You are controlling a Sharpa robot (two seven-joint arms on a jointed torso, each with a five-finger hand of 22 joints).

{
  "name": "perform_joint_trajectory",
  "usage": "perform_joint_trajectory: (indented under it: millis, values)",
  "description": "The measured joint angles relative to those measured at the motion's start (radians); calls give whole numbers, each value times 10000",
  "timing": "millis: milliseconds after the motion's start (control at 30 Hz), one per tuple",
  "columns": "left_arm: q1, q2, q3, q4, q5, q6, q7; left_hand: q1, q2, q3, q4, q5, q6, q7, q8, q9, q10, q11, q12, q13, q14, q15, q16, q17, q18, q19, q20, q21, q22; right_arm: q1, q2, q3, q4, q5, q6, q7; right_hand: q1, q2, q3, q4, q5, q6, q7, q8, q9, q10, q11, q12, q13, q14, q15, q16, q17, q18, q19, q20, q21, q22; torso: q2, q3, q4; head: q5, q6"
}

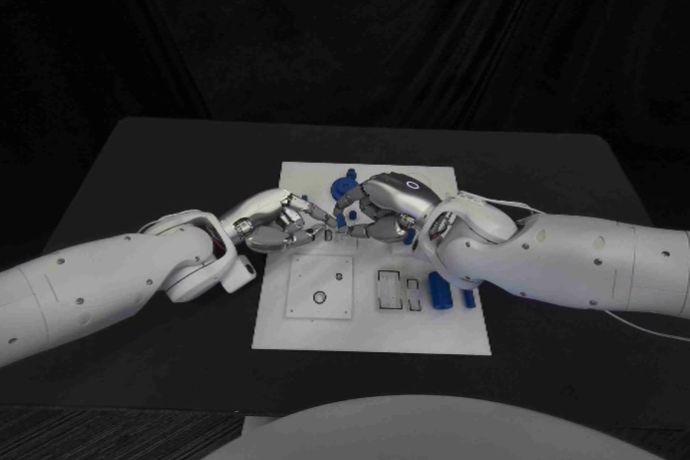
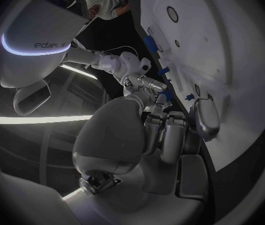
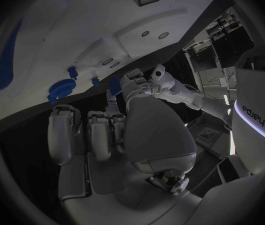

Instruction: Assemble the parts on the task board

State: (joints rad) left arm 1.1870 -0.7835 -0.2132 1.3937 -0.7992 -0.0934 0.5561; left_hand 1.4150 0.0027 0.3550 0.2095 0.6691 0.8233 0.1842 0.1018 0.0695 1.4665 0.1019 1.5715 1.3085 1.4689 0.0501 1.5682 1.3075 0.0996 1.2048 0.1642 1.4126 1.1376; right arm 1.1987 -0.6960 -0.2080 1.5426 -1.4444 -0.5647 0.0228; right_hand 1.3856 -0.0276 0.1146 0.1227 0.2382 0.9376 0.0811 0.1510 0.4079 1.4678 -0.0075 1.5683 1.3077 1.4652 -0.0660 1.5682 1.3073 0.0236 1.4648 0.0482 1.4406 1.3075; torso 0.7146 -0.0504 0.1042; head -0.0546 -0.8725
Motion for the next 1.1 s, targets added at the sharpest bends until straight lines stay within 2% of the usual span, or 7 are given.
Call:
perform_joint_trajectory:
  millis: [567,833,1100]
  values:
    - [-12,13,0,-20,-3,75,0,0,0,71,-71,-35,0,0,-50,1,0,0,0,0,0,0,0,-1,0,-145,1,-88,-121,-3,3,-1,-11,2,29,-12,1,-1,0,0,0,30,30,15,19,0,0,0,0,27,27,0,7,0,0,0,0,-1,6,3,-4,-11,0]
    - [-13,-124,0,-14,-5,79,1,0,0,111,-111,-35,1,0,-51,6,-1,0,0,0,0,0,0,-1,0,-235,-17,-127,-190,-3,-17,0,-34,3,52,-83,0,-2,0,0,0,166,119,101,53,-14,58,0,0,-8,65,0,6,1,0,0,0,-2,6,0,2,-2,0]
    - [-14,-356,0,134,-6,77,-8,0,0,138,-138,-35,94,-20,-50,39,0,0,0,-1,0,0,0,-1,1,-309,-23,-166,-235,-3,-32,2,-18,-142,159,-422,1,-3,0,0,-1,199,88,149,72,1,72,0,0,-8,65,0,6,2,36,35,0,6,-2,-1,3,17,0]
